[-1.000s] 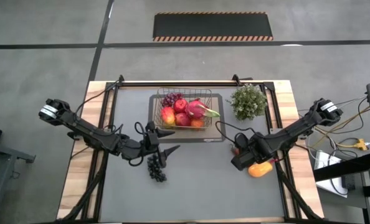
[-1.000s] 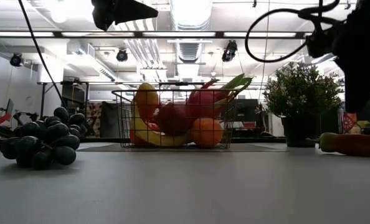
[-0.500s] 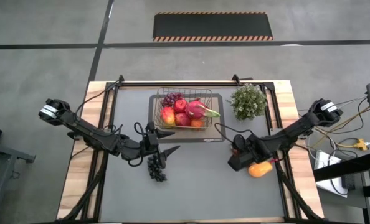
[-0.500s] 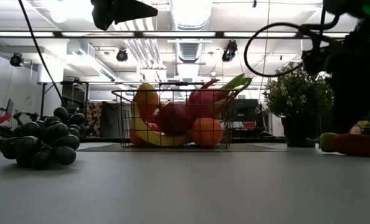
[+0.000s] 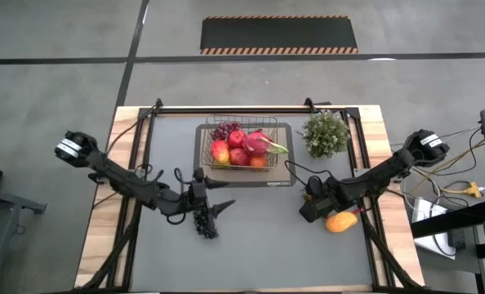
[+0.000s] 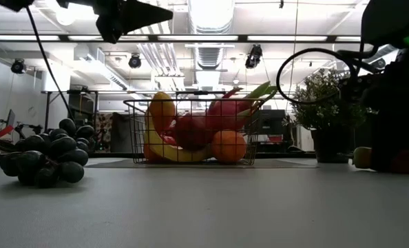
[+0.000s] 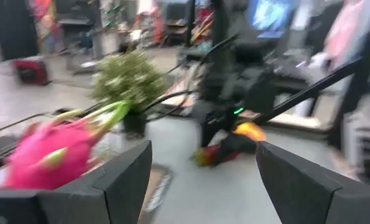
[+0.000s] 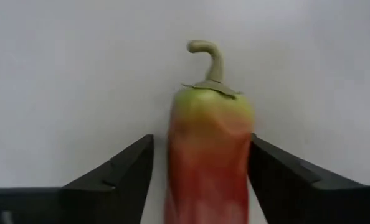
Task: Build produce basket
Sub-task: Put the chili pepper into the wire basket
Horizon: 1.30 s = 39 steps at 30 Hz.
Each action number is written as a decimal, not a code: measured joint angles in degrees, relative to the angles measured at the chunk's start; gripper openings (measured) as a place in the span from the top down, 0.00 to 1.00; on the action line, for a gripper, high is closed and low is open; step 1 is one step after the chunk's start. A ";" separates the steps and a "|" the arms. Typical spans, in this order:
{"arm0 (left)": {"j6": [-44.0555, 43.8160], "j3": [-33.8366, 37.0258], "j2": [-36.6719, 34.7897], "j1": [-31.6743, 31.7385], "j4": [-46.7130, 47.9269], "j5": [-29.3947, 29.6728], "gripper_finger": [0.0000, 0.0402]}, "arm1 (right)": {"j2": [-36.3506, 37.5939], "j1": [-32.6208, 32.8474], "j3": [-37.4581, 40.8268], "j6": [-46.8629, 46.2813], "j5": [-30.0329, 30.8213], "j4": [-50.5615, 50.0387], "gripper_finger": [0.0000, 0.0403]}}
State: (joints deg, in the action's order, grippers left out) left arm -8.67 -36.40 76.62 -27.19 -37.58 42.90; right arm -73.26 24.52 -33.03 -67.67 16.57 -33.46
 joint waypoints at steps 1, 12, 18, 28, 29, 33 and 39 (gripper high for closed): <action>0.54 0.53 0.84 -0.42 -2.73 -0.45 0.33 | -0.12 -0.19 0.46 0.16 0.09 1.36 0.44; 8.96 1.36 0.85 -2.82 -6.38 -1.94 0.33 | -0.78 -1.13 0.23 4.81 2.71 6.99 0.72; 10.64 5.61 -3.63 -3.59 -5.66 -8.77 0.33 | -0.08 -1.23 -6.65 15.02 2.78 7.58 0.72; 10.53 11.97 -8.93 -4.05 -9.06 -8.87 0.33 | -0.78 -1.29 -8.01 53.32 2.97 56.05 0.72; 10.51 12.36 -9.17 -4.05 -9.63 -8.81 0.33 | -1.26 -1.31 -7.69 57.07 3.03 60.64 0.72; 10.24 12.78 -9.81 -4.05 -12.02 -8.78 0.33 | -5.32 -2.56 -7.33 70.25 4.62 80.05 0.72; 8.96 12.87 -9.68 -4.05 -12.12 -8.79 0.33 | -17.21 -6.34 -8.41 77.96 4.62 102.88 0.72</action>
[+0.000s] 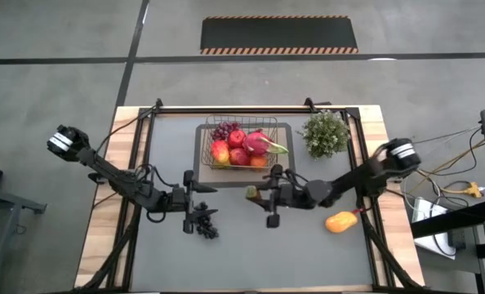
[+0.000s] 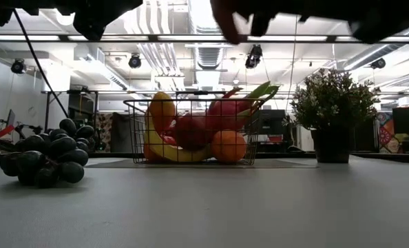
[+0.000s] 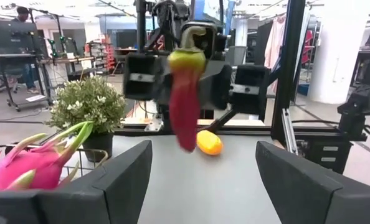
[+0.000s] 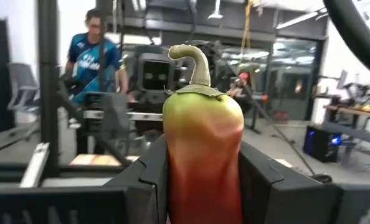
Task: Build produce basket
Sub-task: Put the chili pepper into the wire basket
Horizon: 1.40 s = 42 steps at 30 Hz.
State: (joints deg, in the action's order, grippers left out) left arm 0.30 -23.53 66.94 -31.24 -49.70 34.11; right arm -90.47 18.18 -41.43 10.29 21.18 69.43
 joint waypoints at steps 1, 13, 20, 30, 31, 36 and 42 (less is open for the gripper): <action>0.00 0.00 0.00 0.00 0.11 0.00 0.33 | -1.78 -0.76 -0.47 0.17 -0.06 2.05 0.72; 1.27 0.15 0.00 0.02 -0.77 0.02 0.33 | -7.22 -5.85 -3.47 -2.21 -0.15 3.91 0.72; 2.03 -0.13 -0.20 0.07 -0.91 0.07 0.33 | -7.16 -5.87 -3.45 -2.19 -0.12 3.17 0.72; 2.05 -0.13 -0.22 0.11 -0.91 0.26 0.33 | -7.16 -5.87 -3.43 -2.22 -0.12 2.39 0.72; 2.04 -0.13 -0.22 0.11 -0.91 0.26 0.33 | -7.16 -5.87 -3.43 -2.23 -0.12 2.33 0.72; 2.03 -0.12 -0.22 0.11 -0.91 0.25 0.33 | -7.16 -5.87 -3.41 -2.37 -0.12 1.46 0.72; 2.01 -0.11 -0.22 0.11 -0.91 0.24 0.33 | -7.16 -5.87 -3.41 -2.83 -0.12 1.03 0.72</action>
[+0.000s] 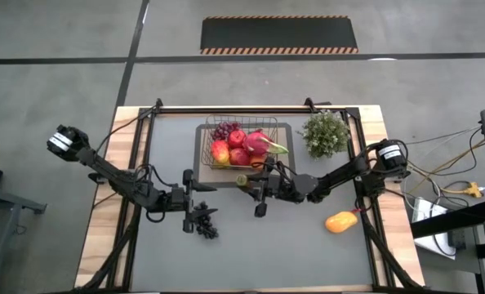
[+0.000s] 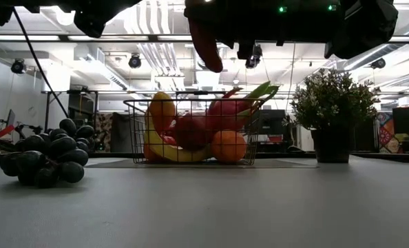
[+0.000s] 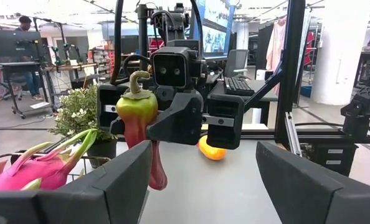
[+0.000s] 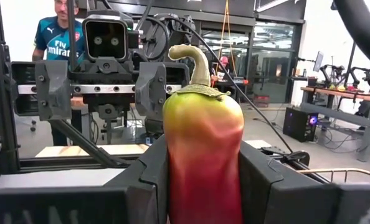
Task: Build produce basket
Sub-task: Put the chili pepper into the wire basket
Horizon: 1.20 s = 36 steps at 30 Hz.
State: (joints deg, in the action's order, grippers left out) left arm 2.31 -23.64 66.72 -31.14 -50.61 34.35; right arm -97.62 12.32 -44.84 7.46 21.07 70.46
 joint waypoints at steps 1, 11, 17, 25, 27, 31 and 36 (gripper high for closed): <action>0.00 0.00 0.00 0.00 0.00 0.00 0.33 | 0.00 0.00 0.00 0.00 -0.01 0.00 0.72; -0.02 0.00 0.00 0.00 0.02 0.00 0.33 | 0.00 -0.75 -0.70 0.00 0.02 0.00 0.72; -0.01 0.00 0.00 0.00 0.02 -0.01 0.33 | 0.00 -2.53 -3.79 0.06 -0.02 -3.54 0.72; 0.00 0.00 0.00 0.00 0.04 -0.02 0.33 | -0.66 -6.16 -9.88 0.09 -0.05 -11.69 0.72; 0.00 0.02 0.00 0.00 0.03 -0.02 0.33 | -1.47 -7.10 -11.03 1.14 -0.03 -12.12 0.72; 0.00 0.04 0.00 0.00 0.05 -0.02 0.33 | -3.67 -9.69 -13.32 1.58 0.01 -12.23 0.72; -0.02 0.07 0.00 0.00 0.11 0.00 0.33 | -7.82 -14.01 -16.89 2.83 3.81 -12.36 0.72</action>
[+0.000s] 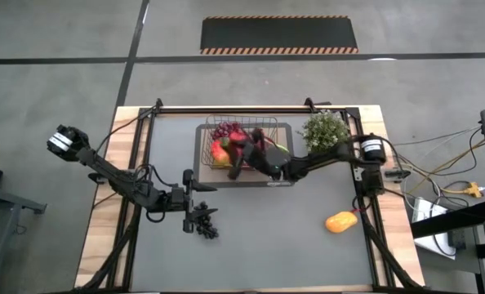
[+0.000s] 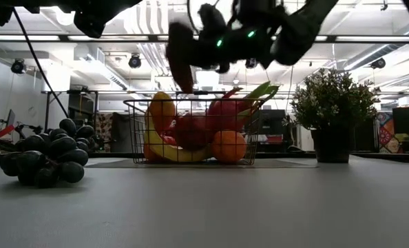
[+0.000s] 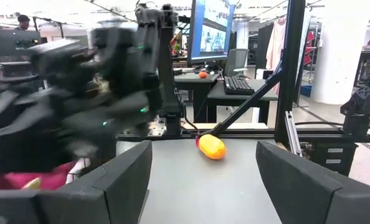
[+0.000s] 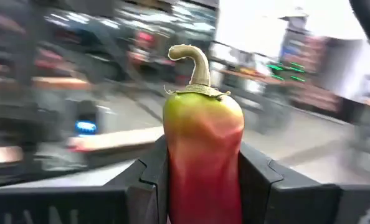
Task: Build produce basket
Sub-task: Put the chili pepper into the wire basket, then put the mango into the wire basket
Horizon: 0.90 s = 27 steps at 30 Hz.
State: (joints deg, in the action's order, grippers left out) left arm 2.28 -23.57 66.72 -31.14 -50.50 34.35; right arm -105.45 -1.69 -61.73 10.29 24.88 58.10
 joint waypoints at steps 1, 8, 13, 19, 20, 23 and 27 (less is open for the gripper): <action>-0.02 0.00 0.00 0.00 0.00 0.00 0.33 | -0.89 -0.91 -0.84 0.06 2.27 -0.63 0.72; -0.02 0.04 0.00 0.00 -0.02 0.23 0.33 | -3.85 -4.73 -8.04 -7.30 4.90 -17.78 0.57; -0.02 0.07 0.00 0.00 -0.01 0.37 0.33 | -4.25 -5.90 -12.14 -10.53 5.10 -27.68 0.38; 0.02 0.09 0.00 0.02 -0.04 0.44 0.33 | -2.00 -5.74 -13.16 -9.06 5.06 -29.53 0.25; 0.03 0.09 0.00 0.02 -0.02 0.44 0.33 | -1.54 -5.62 -13.19 -8.85 5.09 -29.85 0.24; 0.04 0.09 0.00 0.02 -0.02 0.44 0.33 | -0.33 -5.44 -13.19 -8.70 5.12 -31.00 0.23; 0.04 0.09 -0.02 0.02 0.00 0.44 0.33 | 1.62 -4.98 -13.19 -8.62 4.90 -34.49 0.23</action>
State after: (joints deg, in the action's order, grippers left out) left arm 2.33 -23.49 66.70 -31.11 -50.50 34.79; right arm -103.83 -6.67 -74.91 1.67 29.77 23.60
